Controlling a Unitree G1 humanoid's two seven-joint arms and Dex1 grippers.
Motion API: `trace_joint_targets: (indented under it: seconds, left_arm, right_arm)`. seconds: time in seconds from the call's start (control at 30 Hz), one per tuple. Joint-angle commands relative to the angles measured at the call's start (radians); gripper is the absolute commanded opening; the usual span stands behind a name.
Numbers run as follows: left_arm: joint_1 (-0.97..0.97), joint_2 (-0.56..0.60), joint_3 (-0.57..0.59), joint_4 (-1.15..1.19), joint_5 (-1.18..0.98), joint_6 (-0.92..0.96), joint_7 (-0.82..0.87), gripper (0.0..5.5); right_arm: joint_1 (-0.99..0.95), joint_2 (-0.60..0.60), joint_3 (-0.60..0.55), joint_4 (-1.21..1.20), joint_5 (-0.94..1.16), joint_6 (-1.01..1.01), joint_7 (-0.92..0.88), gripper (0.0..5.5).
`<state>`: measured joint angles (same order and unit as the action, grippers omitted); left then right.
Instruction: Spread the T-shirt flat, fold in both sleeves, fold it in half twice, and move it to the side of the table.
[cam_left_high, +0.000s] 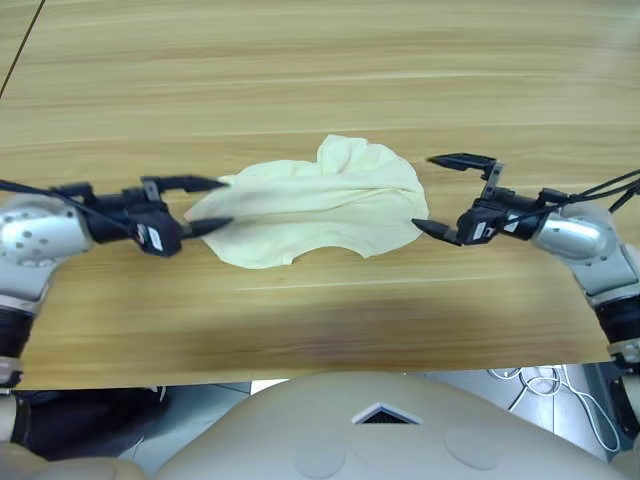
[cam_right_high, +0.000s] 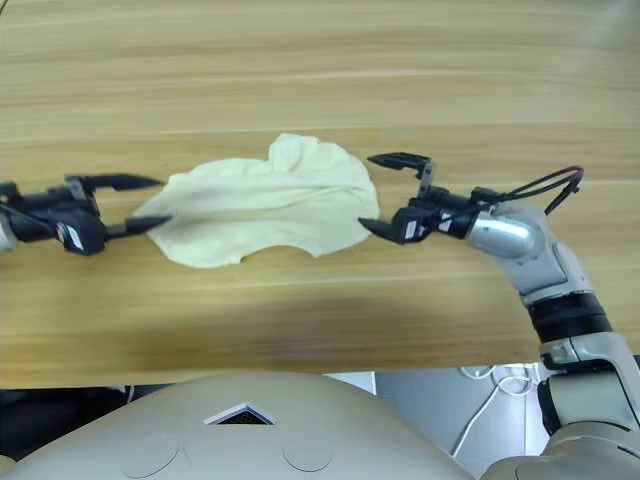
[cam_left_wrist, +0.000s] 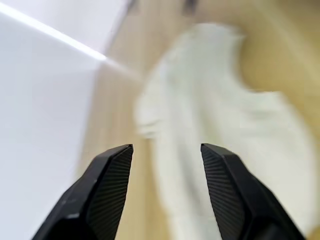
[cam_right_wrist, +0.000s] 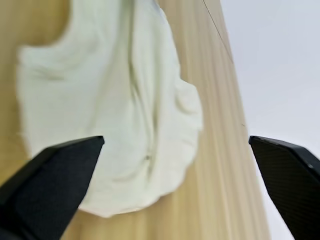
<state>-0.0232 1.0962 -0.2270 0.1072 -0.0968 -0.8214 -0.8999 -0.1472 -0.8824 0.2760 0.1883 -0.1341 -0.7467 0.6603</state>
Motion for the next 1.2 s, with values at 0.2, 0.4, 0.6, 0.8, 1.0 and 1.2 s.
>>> trace_joint_targets:
  seconds: [0.2, 0.4, 0.6, 0.8, 1.0, 1.2]
  left_arm:
    - [0.098, -0.077, -0.089, -0.039, 0.217, 0.039, -0.017, 2.53]
    - [0.099, -0.09, -0.077, -0.012, 0.284, 0.053, 0.003, 2.53]
    - [0.066, -0.099, -0.066, 0.046, 0.442, 0.077, 0.085, 2.53]
    - [0.052, -0.085, -0.062, -0.007, 0.456, 0.132, 0.08, 2.33]
    - [0.045, -0.085, -0.052, -0.093, 0.444, 0.213, 0.049, 1.45]
    - [0.055, -0.082, -0.043, -0.159, 0.428, 0.263, 0.027, 0.51]
  right_arm:
    - [0.066, -0.029, 0.025, -0.016, -0.077, 0.029, 0.104, 5.36]
    - [0.041, 0.005, 0.059, 0.054, -0.249, 0.08, 0.065, 5.36]
    - [0.036, 0.021, 0.099, 0.066, -0.289, 0.08, 0.059, 5.36]
    - [0.035, 0.027, 0.123, 0.07, -0.298, 0.078, 0.052, 4.35]
    - [0.021, 0.037, 0.133, 0.081, -0.31, 0.08, 0.031, 3.3]
    - [-0.003, 0.061, 0.136, 0.105, -0.33, 0.084, 0.004, 2.2]
